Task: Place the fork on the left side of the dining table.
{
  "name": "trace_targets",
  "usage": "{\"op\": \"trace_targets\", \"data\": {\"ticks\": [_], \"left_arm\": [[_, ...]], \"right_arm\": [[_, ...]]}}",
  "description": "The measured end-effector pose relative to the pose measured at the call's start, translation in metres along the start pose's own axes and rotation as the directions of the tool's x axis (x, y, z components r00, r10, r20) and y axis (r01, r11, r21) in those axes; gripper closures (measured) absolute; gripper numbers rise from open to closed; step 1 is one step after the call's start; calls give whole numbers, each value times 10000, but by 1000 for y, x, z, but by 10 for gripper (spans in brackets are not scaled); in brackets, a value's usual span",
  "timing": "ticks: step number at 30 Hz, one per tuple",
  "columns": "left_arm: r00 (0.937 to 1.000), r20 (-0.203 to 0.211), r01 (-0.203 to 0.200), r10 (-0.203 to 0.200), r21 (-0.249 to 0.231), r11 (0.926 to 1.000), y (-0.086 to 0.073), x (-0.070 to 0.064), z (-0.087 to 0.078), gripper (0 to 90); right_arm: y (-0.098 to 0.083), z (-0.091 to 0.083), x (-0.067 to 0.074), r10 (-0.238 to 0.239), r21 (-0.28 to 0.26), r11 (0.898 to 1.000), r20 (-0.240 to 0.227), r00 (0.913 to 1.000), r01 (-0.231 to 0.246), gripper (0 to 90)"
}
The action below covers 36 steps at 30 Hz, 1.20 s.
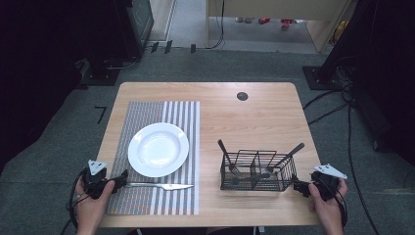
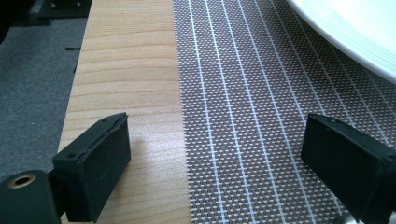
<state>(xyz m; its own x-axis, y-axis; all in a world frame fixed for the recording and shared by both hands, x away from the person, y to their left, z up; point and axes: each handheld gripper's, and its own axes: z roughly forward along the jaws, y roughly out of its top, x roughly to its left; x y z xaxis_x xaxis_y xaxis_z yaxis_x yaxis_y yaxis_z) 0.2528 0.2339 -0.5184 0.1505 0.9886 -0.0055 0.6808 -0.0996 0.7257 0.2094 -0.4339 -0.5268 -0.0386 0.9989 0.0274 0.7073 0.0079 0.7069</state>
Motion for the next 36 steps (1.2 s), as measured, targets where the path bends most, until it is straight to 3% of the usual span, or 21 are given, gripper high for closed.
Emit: {"op": "trace_targets", "data": {"ticks": [11,16,19,20,23,24,25,29,31,32,36], "left_arm": [[9996,-200,201,-199,126,9997,0,2,0,34],[9963,-861,111,-72,448,9989,5,-1,-5,36],[9925,-1214,142,-138,23,9999,8,1,-13,76],[9891,-1417,360,-394,-265,9990,10,2,-17,116],[9885,-1356,606,-662,-451,9971,13,4,-22,146],[9846,-1432,928,-1004,-590,9939,17,4,-29,147],[9846,-1432,928,-1004,-590,9939,17,4,-29,146],[9905,-455,1277,-1299,-482,9906,25,3,-41,131],[9947,-277,977,-994,-577,9935,26,-2,-46,99],[9966,108,821,-815,-673,9944,28,-6,-49,96],[9982,234,574,-559,-700,9959,35,-15,-53,75]], "right_arm": [[0,0,0,23,-4,10000,10,10000,-23,0],[0,0,0,44,-7,10000,16,10000,-44,0],[0,0,0,43,-6,10000,16,10000,-43,0],[0,0,0,42,-9,10000,13,10000,-42,0],[0,0,0,45,-9,10000,13,10000,-45,0],[0,0,0,43,-9,10000,16,10000,-43,0],[0,0,0,43,-9,10000,16,10000,-43,0],[0,0,0,46,-8,10000,14,10000,-46,0],[0,0,0,40,-7,10000,11,10000,-40,0],[0,0,0,42,-14,10000,4,10000,-42,0],[0,0,0,40,-7,10000,10,10000,-40,0]]}}
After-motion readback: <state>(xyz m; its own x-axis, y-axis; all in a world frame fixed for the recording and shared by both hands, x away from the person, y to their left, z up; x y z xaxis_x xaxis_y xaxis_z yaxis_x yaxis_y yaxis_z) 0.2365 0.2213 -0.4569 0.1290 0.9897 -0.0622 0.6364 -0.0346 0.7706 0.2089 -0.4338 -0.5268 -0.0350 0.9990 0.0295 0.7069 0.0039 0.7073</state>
